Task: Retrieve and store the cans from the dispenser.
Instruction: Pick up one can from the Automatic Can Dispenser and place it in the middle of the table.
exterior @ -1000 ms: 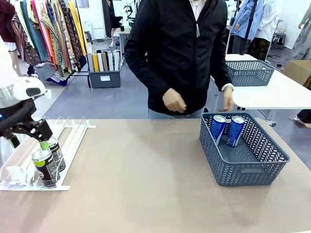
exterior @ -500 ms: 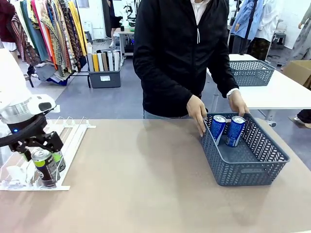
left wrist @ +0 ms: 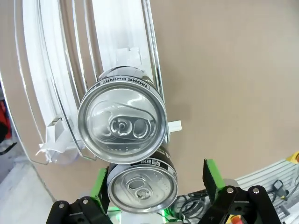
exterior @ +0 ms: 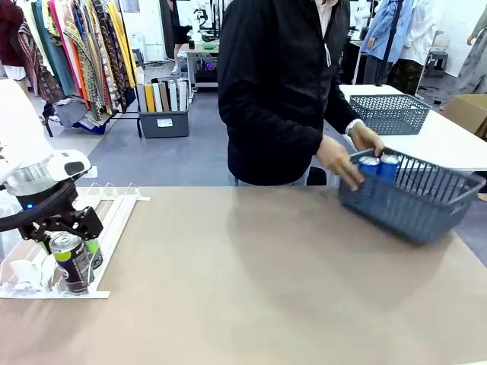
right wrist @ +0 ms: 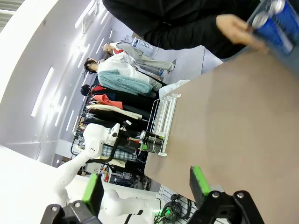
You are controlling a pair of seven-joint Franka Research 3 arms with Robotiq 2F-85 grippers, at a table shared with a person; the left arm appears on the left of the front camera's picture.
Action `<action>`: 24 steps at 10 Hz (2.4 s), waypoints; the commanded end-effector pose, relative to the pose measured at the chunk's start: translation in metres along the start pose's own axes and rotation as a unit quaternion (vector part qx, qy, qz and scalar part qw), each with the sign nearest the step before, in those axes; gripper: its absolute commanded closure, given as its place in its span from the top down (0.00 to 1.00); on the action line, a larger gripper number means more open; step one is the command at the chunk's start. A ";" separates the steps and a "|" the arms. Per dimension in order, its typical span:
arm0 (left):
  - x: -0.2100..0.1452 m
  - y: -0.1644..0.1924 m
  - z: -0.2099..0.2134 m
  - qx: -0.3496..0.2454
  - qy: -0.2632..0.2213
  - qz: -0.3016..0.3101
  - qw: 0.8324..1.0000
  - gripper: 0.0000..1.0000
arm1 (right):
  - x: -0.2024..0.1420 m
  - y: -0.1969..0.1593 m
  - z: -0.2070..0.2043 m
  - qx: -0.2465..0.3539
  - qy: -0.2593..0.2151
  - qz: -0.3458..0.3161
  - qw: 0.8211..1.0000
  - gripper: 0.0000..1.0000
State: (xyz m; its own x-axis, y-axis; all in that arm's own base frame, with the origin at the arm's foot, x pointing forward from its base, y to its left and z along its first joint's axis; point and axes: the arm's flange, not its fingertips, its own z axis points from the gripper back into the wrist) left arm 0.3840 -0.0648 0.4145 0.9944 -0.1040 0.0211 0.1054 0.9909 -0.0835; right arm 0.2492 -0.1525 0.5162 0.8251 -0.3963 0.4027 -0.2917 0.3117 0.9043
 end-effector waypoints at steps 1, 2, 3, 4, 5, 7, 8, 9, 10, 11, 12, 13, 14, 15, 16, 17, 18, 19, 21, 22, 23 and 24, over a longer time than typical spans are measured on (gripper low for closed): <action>0.002 0.003 -0.002 0.005 -0.010 0.011 1.000 1.00 | 0.003 0.002 -0.002 0.013 -0.009 0.012 1.000 1.00; 0.003 0.003 -0.002 0.012 -0.016 0.017 1.000 1.00 | 0.003 0.002 -0.002 0.013 -0.009 0.012 1.000 1.00; 0.002 0.002 -0.003 0.019 -0.022 0.021 0.999 0.59 | 0.003 0.002 -0.002 0.013 -0.009 0.012 1.000 1.00; 0.002 0.002 -0.003 0.019 -0.022 0.019 0.999 0.00 | 0.003 0.002 -0.002 0.013 -0.009 0.012 1.000 1.00; 0.003 0.002 -0.003 0.023 -0.024 0.019 0.999 0.00 | 0.003 0.002 -0.002 0.013 -0.009 0.012 1.000 1.00; 0.003 0.003 -0.004 0.027 -0.020 0.022 0.999 0.00 | 0.003 0.002 -0.002 0.013 -0.009 0.012 1.000 1.00; 0.003 0.004 -0.003 0.028 -0.021 0.022 0.999 0.00 | 0.003 0.002 -0.002 0.013 -0.009 0.012 1.000 1.00; 0.002 0.005 -0.003 0.030 -0.022 0.024 0.999 0.00 | 0.003 0.002 -0.002 0.013 -0.009 0.012 1.000 1.00; 0.002 0.005 -0.001 0.030 -0.024 0.023 0.999 0.00 | 0.003 0.002 -0.002 0.013 -0.009 0.012 1.000 1.00; 0.000 0.005 0.007 0.025 -0.027 0.018 0.999 0.00 | 0.003 0.002 -0.002 0.013 -0.009 0.012 1.000 1.00; -0.002 0.006 0.022 0.033 -0.038 0.015 0.999 0.00 | 0.003 0.002 -0.002 0.013 -0.009 0.012 1.000 1.00; -0.006 0.006 0.043 0.051 -0.048 0.015 0.997 0.00 | 0.003 0.002 -0.002 0.013 -0.009 0.012 1.000 1.00; -0.013 0.005 0.076 0.053 -0.073 0.010 0.996 0.00 | 0.003 0.002 -0.002 0.013 -0.009 0.012 1.000 1.00; -0.025 0.003 0.113 0.047 -0.097 0.007 0.994 0.00 | 0.003 0.002 -0.002 0.013 -0.009 0.012 1.000 1.00; -0.044 0.003 0.151 0.007 -0.126 -0.032 0.991 0.00 | 0.003 0.002 -0.002 0.013 -0.009 0.012 1.000 1.00; -0.067 0.007 0.181 -0.039 -0.156 -0.084 0.983 0.00 | 0.003 0.002 -0.002 0.013 -0.009 0.012 1.000 1.00; -0.083 0.010 0.195 -0.056 -0.182 -0.103 0.976 0.00 | 0.003 0.002 -0.002 0.013 -0.009 0.012 1.000 1.00; -0.099 0.022 0.207 -0.058 -0.215 -0.087 0.971 0.00 | 0.003 0.002 -0.002 0.013 -0.009 0.012 1.000 1.00; -0.123 0.056 0.211 -0.106 -0.260 -0.033 0.959 0.00 | 0.003 0.002 -0.002 0.013 -0.009 0.012 1.000 1.00; -0.121 0.070 0.203 -0.126 -0.247 0.014 0.961 0.00 | 0.003 0.002 -0.002 0.013 -0.009 0.012 1.000 1.00; -0.120 0.040 0.225 -0.074 -0.236 -0.056 0.967 0.00 | 0.003 0.002 -0.002 0.013 -0.009 0.012 1.000 1.00; -0.120 0.040 0.225 -0.074 -0.236 -0.056 0.967 0.00 | 0.003 0.002 -0.002 0.013 -0.009 0.012 1.000 1.00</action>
State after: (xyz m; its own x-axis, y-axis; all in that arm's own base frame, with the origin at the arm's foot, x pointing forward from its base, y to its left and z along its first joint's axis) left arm 0.2631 0.0218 0.6189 0.8765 -0.0729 0.4759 0.2059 0.9503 -0.2337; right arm 0.2493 -0.1525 0.5160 0.8252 -0.3962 0.4025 -0.2915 0.3116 0.9044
